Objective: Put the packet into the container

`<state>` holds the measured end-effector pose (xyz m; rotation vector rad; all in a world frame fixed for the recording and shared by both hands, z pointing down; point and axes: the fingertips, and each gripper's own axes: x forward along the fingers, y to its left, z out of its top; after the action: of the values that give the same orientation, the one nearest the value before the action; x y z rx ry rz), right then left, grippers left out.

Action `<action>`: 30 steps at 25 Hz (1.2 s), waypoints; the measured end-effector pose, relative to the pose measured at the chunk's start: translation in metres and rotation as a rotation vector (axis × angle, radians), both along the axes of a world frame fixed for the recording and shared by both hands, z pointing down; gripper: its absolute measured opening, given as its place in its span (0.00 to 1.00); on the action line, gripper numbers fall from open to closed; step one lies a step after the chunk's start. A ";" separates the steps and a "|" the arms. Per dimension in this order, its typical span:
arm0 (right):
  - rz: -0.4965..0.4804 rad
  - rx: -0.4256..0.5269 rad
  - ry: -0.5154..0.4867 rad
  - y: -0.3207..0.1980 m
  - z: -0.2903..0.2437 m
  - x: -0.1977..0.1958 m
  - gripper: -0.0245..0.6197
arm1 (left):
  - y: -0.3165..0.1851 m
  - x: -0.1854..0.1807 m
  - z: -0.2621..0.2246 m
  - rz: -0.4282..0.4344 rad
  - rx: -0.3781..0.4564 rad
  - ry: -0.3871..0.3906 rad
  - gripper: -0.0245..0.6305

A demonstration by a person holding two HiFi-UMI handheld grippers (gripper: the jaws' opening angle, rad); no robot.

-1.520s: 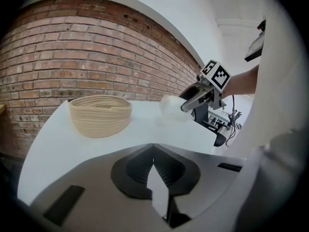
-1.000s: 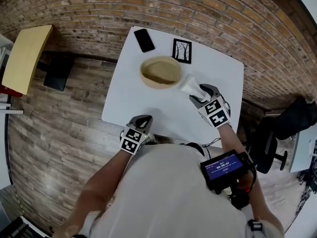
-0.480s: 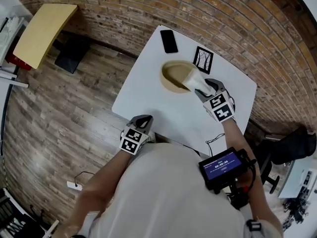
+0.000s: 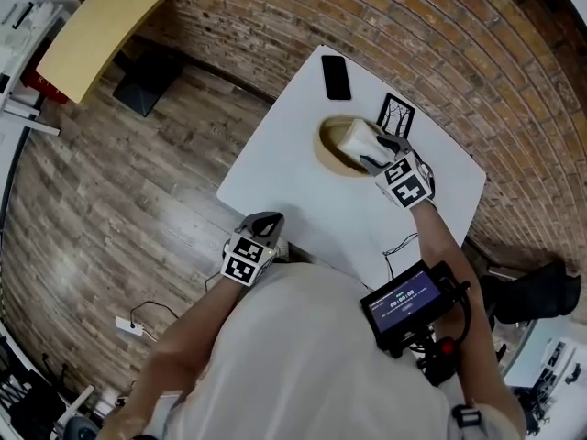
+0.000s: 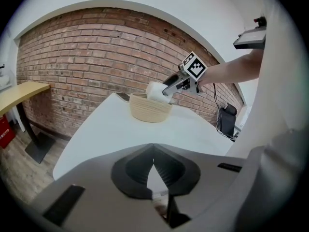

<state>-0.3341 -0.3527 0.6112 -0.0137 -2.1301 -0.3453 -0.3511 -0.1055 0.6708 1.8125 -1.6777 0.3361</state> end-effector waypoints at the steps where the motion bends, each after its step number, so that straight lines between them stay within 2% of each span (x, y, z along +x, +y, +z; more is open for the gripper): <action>1: -0.010 -0.004 0.015 0.000 0.007 -0.002 0.43 | 0.001 -0.001 0.000 -0.006 -0.002 0.001 0.05; 9: -0.082 -0.067 0.120 0.004 0.050 -0.020 0.43 | 0.014 -0.019 0.011 -0.051 -0.031 0.017 0.05; 15: -0.111 -0.101 0.166 -0.004 0.069 -0.011 0.43 | 0.016 -0.013 0.010 -0.058 -0.034 0.013 0.05; 23: -0.082 -0.150 0.198 0.002 0.075 -0.011 0.44 | 0.015 -0.014 0.007 -0.053 -0.039 0.009 0.05; 27: 0.004 -0.140 0.169 -0.004 0.073 -0.013 0.51 | 0.011 -0.013 0.007 -0.025 -0.037 0.009 0.05; 30: 0.043 -0.157 0.134 -0.008 0.068 -0.014 0.51 | 0.008 -0.014 0.006 -0.009 -0.034 0.004 0.05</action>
<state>-0.3481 -0.3609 0.6788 -0.0798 -2.0170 -0.1470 -0.3652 -0.0980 0.6767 1.7794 -1.6669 0.3542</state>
